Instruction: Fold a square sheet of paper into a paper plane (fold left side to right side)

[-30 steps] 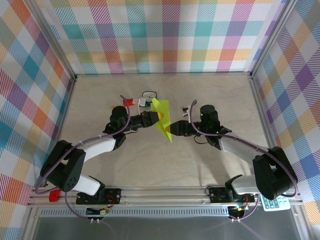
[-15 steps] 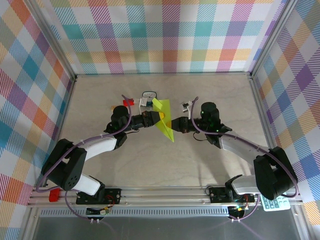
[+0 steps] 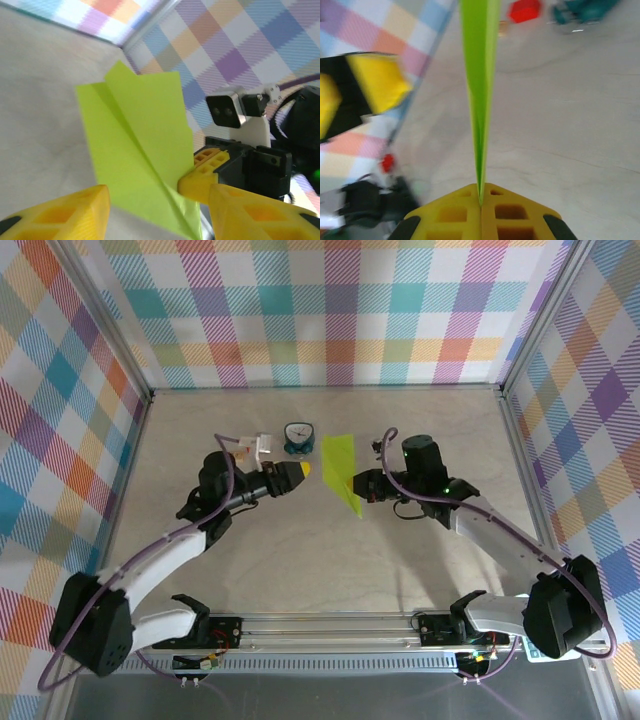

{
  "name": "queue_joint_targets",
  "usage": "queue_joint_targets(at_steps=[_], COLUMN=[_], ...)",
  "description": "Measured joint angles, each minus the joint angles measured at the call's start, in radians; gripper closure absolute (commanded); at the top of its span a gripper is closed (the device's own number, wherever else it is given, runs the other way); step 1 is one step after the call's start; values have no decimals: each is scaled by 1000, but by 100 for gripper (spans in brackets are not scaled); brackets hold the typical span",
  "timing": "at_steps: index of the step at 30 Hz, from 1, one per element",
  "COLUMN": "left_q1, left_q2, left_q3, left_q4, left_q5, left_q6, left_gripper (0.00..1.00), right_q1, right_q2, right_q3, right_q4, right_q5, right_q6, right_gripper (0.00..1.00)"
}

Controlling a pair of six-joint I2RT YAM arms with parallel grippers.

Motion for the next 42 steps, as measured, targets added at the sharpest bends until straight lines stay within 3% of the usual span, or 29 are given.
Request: queue_joint_targets(at_steps=[8, 15, 18, 23, 27, 36, 42], left_q1=[1, 3, 6, 6, 6, 7, 8], left_q2=[-288, -480, -542, -573, -563, -473, -386], left_q3=[-58, -116, -124, -124, -125, -122, -116], left_q4=[-287, -437, -478, -523, -538, -545, -523], left_q5=[-329, -568, -637, -695, -707, -659, -574], left_q6=[150, 177, 180, 180, 180, 187, 178], left_gripper=[34, 28, 27, 27, 26, 22, 20], right_q1=[172, 322, 349, 364, 383, 404, 360], right_q2=[114, 429, 555, 697, 807, 848, 720], right_q3=[225, 459, 528, 586, 647, 656, 582], right_q4=[-430, -685, -767, -850, -885, -850, -780], right_q5=[574, 980, 1083, 1160, 1168, 955, 806], right_q6=[-106, -103, -85, -76, -75, -87, -85], right_gripper=[100, 100, 100, 100, 90, 59, 49])
